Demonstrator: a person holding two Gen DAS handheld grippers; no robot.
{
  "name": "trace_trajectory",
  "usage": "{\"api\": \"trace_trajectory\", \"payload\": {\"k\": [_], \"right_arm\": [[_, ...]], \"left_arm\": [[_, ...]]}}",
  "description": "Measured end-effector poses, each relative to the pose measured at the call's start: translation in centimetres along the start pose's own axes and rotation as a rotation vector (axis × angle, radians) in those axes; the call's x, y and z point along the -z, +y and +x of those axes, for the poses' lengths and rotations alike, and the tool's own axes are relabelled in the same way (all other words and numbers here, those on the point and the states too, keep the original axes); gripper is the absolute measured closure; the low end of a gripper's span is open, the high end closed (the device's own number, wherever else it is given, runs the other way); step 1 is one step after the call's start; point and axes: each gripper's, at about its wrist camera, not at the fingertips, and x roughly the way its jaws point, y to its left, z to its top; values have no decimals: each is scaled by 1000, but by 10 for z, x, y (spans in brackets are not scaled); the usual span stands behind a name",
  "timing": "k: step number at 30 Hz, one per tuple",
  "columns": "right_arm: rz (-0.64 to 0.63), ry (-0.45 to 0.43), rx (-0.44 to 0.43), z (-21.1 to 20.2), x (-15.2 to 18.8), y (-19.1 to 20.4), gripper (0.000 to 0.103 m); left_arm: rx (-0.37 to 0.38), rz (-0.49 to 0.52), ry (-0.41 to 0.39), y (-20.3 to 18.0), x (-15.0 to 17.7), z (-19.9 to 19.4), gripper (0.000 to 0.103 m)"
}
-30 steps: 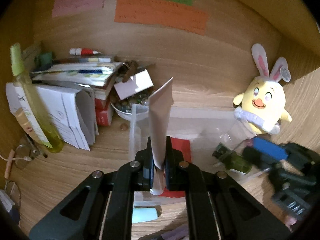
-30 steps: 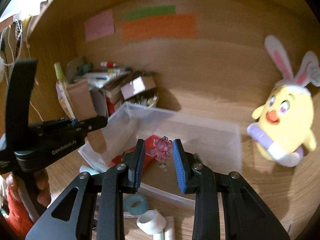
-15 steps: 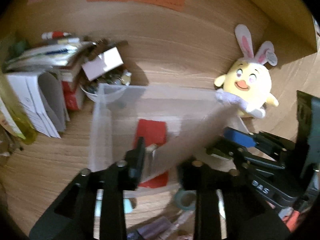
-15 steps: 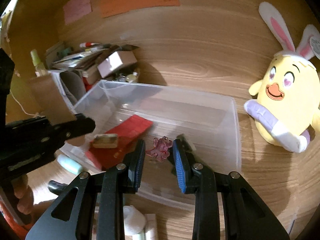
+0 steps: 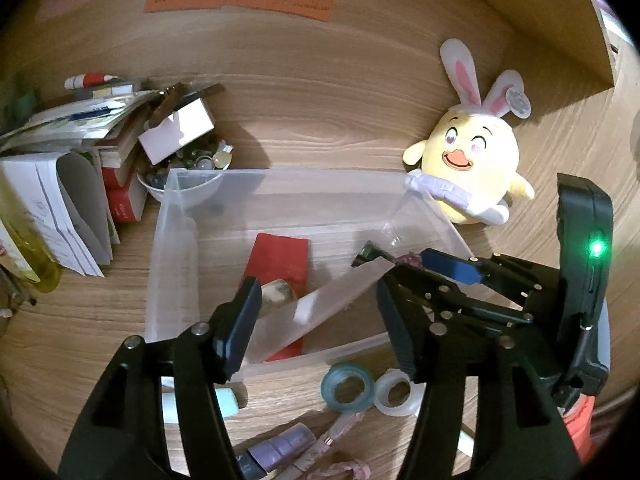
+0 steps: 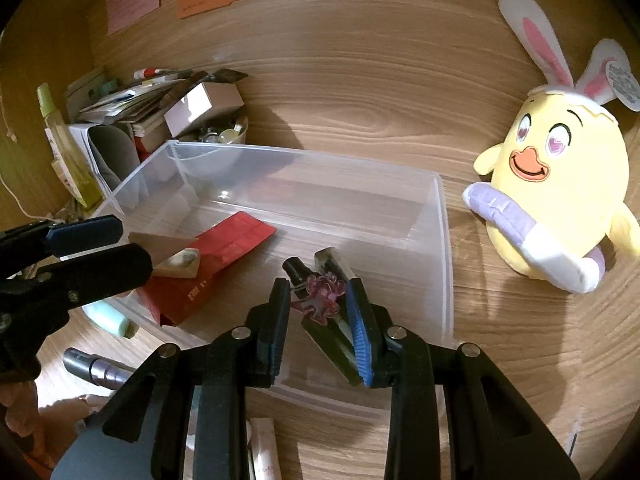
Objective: Organize objects
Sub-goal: 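Release the pink charm into the bin with the right tool while the left lowers the tube into it, then move both open tools back over the scattered items beside the bin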
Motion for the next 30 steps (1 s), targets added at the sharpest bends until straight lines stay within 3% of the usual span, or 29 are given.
{"api": "trace_trajectory", "payload": {"k": [2,7,13,19,30], "right_arm": [[4,1,4,-2,1,-2,76],[8,-25,24,-13,3,-4,55],[13,-68,20,-34,6,-4,41],[4,-100,21,-56,15,-1,40],[-23,-76,7,-66,51,5,38]], "left_arm": [[-3,-4,-10,0,1,-5,39],[-21,-2,-46,1,4,-17,31],[-55,6,-87,3,6,-37,26],[-90,-2,-78,14,22,-47,15],[-126,-53,15,40,64,-40,14]]}}
